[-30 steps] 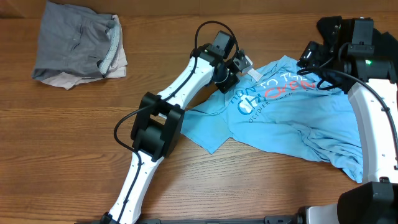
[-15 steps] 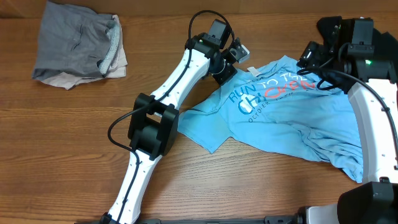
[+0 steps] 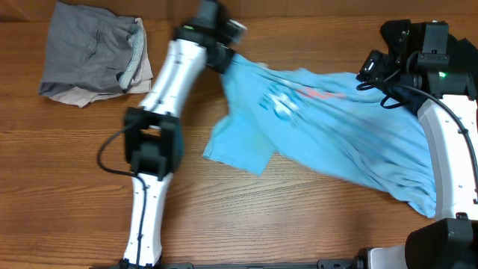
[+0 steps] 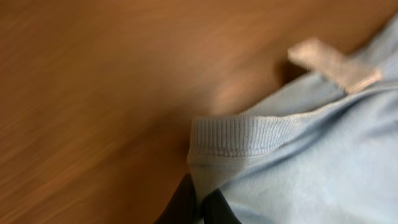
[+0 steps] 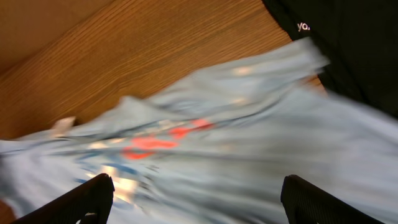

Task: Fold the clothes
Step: 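Pull the collar with the left gripper toward the top-left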

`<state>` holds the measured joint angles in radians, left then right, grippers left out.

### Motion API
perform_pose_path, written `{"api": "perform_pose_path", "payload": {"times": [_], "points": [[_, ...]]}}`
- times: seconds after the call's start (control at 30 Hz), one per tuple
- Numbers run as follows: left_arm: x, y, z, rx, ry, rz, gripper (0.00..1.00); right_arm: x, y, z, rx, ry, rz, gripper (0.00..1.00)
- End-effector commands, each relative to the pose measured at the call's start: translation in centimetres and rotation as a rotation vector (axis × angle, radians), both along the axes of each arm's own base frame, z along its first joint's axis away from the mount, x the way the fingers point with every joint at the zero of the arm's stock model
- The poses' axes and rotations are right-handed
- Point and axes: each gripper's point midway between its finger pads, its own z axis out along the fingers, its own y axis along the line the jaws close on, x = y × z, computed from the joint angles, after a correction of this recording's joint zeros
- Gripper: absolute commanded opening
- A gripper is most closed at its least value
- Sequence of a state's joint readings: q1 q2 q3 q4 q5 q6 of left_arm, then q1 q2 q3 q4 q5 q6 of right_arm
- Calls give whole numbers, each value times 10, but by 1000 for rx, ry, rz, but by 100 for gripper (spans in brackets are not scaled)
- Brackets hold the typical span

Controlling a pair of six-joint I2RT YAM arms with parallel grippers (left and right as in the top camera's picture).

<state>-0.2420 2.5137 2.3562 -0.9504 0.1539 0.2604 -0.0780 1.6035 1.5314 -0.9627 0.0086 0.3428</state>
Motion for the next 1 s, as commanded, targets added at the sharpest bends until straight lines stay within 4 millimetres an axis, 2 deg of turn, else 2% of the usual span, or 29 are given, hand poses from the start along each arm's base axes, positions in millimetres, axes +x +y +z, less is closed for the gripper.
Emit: {"api": "perform_pose_path", "payload": {"times": [0.0, 0.1, 0.13, 0.23, 0.27, 0.3, 0.47, 0.57, 0.7, 0.73, 0.77, 0.87, 0.9, 0.97], "points": [[21, 86, 11, 13, -14, 199, 4, 0, -3, 6, -13, -14, -7, 91], [19, 132, 7, 18, 14, 276, 4, 0, -3, 6, -13, -10, -7, 91], [16, 155, 5, 21, 35, 314, 4, -1, -3, 5, -13, -8, -7, 91], [5, 190, 1, 22, 84, 381, 4, -2, -3, 5, -12, -2, -7, 91], [3, 196, 0, 20, 94, 395, 4, -2, -3, 4, -12, 0, -7, 91], [-2, 204, -1, 10, 113, 408, 8, -3, -3, 4, -12, 2, -7, 91], [-8, 209, -2, 15, 136, 418, 26, -2, 0, 4, 1, -1, 3, 95], [-11, 204, 9, 16, 134, 409, 38, 0, 9, 6, 35, -12, 48, 96], [-19, 199, 43, 14, 116, 402, 47, -6, 18, 6, 71, 1, 79, 94], [-23, 198, 56, 14, 110, 401, 48, -8, 19, 7, 76, 5, 82, 93], [-31, 196, 80, 12, 96, 398, 50, -17, 20, 11, 85, 14, 82, 93], [-48, 191, 119, 2, 74, 393, 55, -36, 22, 31, 81, -8, 82, 93], [-60, 187, 139, -6, 67, 402, 57, -49, 23, 46, 78, -33, 83, 93], [-76, 182, 160, -30, 70, 445, 58, -68, 24, 66, 76, -72, 80, 93]]}}
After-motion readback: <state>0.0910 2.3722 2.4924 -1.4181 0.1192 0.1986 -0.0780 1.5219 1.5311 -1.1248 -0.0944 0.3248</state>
